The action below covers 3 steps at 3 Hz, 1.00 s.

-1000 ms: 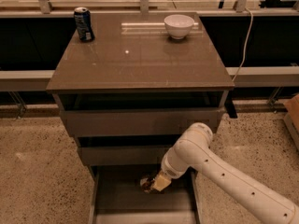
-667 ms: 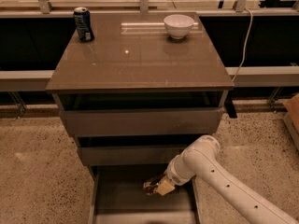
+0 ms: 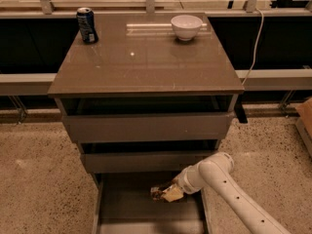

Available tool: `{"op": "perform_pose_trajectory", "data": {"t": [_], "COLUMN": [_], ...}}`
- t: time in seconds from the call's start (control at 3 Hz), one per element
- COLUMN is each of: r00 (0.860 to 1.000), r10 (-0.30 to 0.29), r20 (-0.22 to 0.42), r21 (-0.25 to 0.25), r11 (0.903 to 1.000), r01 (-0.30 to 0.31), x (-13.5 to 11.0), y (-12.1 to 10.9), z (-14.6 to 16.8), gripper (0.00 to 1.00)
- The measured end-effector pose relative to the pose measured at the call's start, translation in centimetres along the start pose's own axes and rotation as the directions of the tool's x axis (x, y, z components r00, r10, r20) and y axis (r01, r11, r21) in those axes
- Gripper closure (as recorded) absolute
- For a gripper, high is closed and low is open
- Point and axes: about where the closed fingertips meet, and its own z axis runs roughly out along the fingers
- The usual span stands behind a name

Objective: Place orange can into bottom drawer

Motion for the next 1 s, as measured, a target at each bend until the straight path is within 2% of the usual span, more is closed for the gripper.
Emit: {"op": "perform_pose_trajectory", "data": {"t": [0.33,0.67,1.0], "r00": [0.999,0.997,0.994], "r10": [0.025,0.070,0.097], "r20": [0.031,0.030,0.044], "r21": [-0.054,-0.117,-0.148], "r11": [0.9982,0.9909,0.9849], "r01": [-0.024,-0.066,-0.090], "x": [0.7,2.8,4.9], "y": [-2.4,-3.2,-2.9], "z": [3.6,7.0,9.3], "gripper": [1.00,1.00,1.00]}}
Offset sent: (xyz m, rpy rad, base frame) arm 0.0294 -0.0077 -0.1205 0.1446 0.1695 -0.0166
